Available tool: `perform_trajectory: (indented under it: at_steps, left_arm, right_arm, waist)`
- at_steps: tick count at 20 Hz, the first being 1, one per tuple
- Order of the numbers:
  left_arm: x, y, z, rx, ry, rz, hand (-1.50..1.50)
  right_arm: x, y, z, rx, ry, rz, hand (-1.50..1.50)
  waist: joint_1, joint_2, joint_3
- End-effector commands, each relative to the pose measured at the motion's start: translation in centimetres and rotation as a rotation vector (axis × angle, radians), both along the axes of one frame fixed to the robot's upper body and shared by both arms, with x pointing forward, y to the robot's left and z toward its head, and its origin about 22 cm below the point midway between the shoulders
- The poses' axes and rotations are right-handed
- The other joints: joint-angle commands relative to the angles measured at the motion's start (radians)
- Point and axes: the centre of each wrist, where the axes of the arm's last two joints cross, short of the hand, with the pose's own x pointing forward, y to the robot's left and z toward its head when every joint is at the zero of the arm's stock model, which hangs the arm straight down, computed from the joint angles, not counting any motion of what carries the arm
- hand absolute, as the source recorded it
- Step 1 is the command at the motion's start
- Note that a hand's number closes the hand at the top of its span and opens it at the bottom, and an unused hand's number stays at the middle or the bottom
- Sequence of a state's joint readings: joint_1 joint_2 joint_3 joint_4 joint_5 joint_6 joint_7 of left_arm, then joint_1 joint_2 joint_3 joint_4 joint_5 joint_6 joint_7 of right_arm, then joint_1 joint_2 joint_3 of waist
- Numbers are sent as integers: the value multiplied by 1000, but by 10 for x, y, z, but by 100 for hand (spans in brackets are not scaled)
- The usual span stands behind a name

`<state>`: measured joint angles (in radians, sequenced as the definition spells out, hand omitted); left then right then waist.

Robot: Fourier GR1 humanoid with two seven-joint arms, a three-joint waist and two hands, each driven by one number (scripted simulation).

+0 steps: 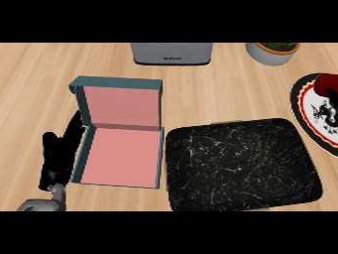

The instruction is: Pick the can from the tray and place it in the plate

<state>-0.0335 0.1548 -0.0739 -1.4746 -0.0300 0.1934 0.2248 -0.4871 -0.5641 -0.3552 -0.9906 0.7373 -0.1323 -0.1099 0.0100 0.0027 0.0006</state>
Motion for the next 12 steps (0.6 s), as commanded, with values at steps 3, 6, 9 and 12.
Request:
perform_trajectory:
  at_steps: [3,6,9,12]
  left_arm:
    - [7,-21,9,-14,-2,-21,0]
    - [-7,-6,-7,-6,-20,-34,0]
    - [10,-14,-2,-7,-8,-23,0]
    - [8,-12,4,-6,-12,-19,0]
  right_arm:
    - [16,-27,-18,-17,83,-54,150]
    - [22,-21,-31,5,190,-36,150]
    - [17,-40,-28,66,266,7,150]
    - [4,-50,-43,112,407,42,150]
  waist:
    - [17,6,1]
    - [27,8,1]
    - [28,13,2]
    - [25,11,2]
